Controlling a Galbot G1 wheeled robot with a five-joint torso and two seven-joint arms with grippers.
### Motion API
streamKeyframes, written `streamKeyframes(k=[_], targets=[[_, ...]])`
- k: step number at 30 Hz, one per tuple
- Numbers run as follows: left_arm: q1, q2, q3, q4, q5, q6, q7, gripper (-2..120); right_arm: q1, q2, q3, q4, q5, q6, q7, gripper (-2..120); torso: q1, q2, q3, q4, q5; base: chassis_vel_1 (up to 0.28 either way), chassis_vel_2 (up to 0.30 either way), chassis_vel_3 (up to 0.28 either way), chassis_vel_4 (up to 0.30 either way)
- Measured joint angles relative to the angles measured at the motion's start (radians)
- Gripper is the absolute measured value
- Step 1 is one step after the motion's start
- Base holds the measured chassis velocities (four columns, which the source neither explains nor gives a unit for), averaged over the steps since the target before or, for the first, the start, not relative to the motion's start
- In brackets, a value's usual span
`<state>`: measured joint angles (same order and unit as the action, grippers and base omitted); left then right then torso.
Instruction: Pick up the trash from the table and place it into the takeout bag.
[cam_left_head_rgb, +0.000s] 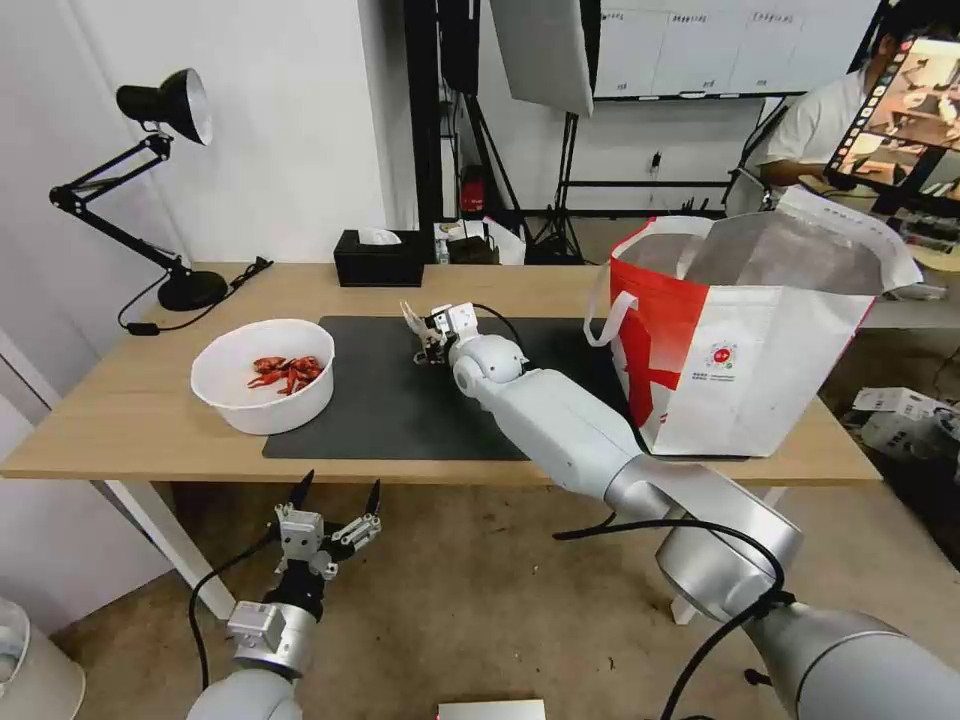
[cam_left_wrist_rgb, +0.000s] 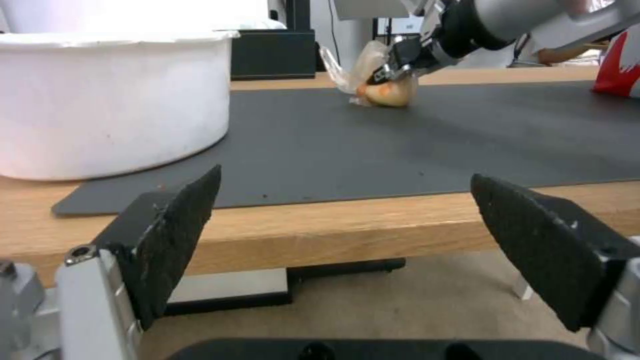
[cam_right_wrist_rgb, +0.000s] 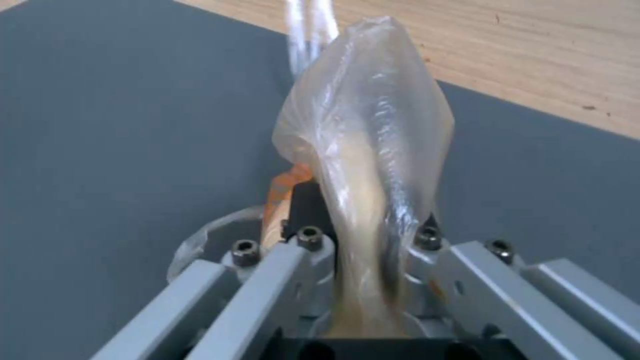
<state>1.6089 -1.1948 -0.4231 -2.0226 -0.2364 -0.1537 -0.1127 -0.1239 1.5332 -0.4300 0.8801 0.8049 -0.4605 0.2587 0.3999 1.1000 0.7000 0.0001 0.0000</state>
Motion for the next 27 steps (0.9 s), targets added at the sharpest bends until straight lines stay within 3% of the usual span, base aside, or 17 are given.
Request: streamKeyframes(k=[6,10,11,13,15,17,20,25,27], targets=[[-0.001,-0.001,0.004,-0.006,0.000,0.001,-0.002,100,-0.028,-0.095,0.000,0.175,0.079,-0.001,0.066,6,0.000,0.000,0.000,-0.0001,0.0000,0.000,0.000,0.000,0.000],[0.008,-0.004,0.001,-0.018,0.001,0.002,-0.003,100,-0.061,-0.195,0.010,0.362,0.099,0.010,0.120,6,0.000,0.000,0.000,-0.0001,0.0002,0.000,0.000,0.000,0.000],[0.015,-0.004,-0.003,-0.024,0.001,0.003,-0.003,100,-0.080,-0.250,0.025,0.466,0.084,0.027,0.135,5,0.000,0.000,0.000,-0.0001,0.0004,0.000,0.000,0.000,0.000],[0.017,-0.004,-0.004,-0.027,0.002,0.003,-0.003,100,-0.086,-0.273,0.032,0.508,0.073,0.036,0.140,5,0.000,0.000,0.000,-0.0001,0.0004,0.000,0.000,0.000,0.000],[0.024,-0.005,-0.007,-0.039,0.002,0.002,-0.004,100,-0.111,-0.376,0.071,0.670,-0.011,0.091,0.137,5,0.000,0.000,0.000,-0.0002,0.0004,0.000,0.000,0.000,0.000],[0.026,-0.006,-0.007,-0.042,0.003,0.002,-0.004,100,-0.115,-0.405,0.081,0.704,-0.046,0.112,0.126,5,0.000,0.000,0.000,-0.0003,0.0004,0.000,0.000,0.000,0.000],[0.032,-0.008,-0.006,-0.055,0.006,0.002,-0.004,100,-0.128,-0.527,0.132,0.813,-0.155,0.168,0.109,5,0.000,0.000,0.000,-0.0002,0.0005,0.000,0.000,0.000,0.000],[0.042,-0.008,-0.006,-0.065,0.011,0.002,-0.004,100,-0.166,-0.631,0.210,0.924,-0.180,0.102,0.237,5,0.000,0.000,0.000,-0.0003,0.0003,0.000,0.000,0.000,0.000],[0.048,-0.010,-0.006,-0.070,0.017,0.002,-0.004,100,-0.199,-0.672,0.258,0.968,-0.147,0.034,0.343,5,0.000,0.000,0.000,-0.0004,0.0005,0.000,0.000,0.000,0.000]])
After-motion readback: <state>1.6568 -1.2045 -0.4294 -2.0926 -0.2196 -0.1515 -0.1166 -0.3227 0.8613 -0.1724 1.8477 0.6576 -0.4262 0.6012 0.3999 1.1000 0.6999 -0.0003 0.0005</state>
